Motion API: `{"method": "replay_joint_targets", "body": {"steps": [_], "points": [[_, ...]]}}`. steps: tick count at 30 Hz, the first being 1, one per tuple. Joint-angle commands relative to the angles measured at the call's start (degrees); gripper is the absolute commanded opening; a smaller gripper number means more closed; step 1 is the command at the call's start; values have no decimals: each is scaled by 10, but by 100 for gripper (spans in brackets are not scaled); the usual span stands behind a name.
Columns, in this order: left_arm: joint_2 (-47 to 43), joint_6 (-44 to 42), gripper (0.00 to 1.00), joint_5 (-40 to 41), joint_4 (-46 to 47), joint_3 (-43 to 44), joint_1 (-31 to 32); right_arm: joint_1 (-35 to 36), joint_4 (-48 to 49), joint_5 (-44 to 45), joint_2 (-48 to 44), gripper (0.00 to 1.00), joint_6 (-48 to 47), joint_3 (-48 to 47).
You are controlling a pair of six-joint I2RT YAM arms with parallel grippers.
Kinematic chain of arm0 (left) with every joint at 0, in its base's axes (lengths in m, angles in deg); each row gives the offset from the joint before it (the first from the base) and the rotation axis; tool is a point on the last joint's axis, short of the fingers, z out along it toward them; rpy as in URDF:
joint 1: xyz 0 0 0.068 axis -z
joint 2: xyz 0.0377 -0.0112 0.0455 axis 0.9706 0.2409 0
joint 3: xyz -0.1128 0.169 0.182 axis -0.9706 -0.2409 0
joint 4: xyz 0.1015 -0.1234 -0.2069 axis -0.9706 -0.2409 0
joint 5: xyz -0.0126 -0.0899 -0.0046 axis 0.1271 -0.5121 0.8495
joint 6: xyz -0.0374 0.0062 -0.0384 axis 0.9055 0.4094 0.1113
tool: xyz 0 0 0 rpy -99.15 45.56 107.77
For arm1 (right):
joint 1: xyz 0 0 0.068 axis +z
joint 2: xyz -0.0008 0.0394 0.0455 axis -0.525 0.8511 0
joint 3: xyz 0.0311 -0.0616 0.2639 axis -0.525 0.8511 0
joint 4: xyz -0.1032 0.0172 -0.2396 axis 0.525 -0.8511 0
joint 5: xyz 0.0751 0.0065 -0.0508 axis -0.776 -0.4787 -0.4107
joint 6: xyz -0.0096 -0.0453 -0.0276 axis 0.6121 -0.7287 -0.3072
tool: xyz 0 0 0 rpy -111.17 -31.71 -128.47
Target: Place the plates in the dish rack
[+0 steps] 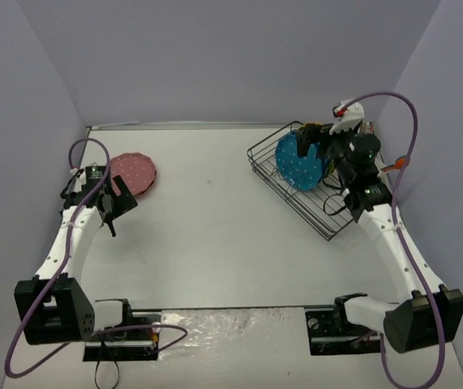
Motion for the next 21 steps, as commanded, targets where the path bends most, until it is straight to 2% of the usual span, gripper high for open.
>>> {"method": "replay_joint_targets", "body": {"steps": [1,4,11,16,21], "points": [[82,93,97,-47,70,77,-40,6,142,-62,-63,99,189,93],[158,136,97,-62,93,111,-57,19,182,-80,-82,100,233,131],[270,165,95,-54,83,208,-74,38,175,-97,-93,100,229,167],[340,163,89,-46,56,261,-75,43,179,-110,-92,100,228,180],[370,150,78,-43,54,277,-75,44,175,-109,-101,100,220,190]]}}
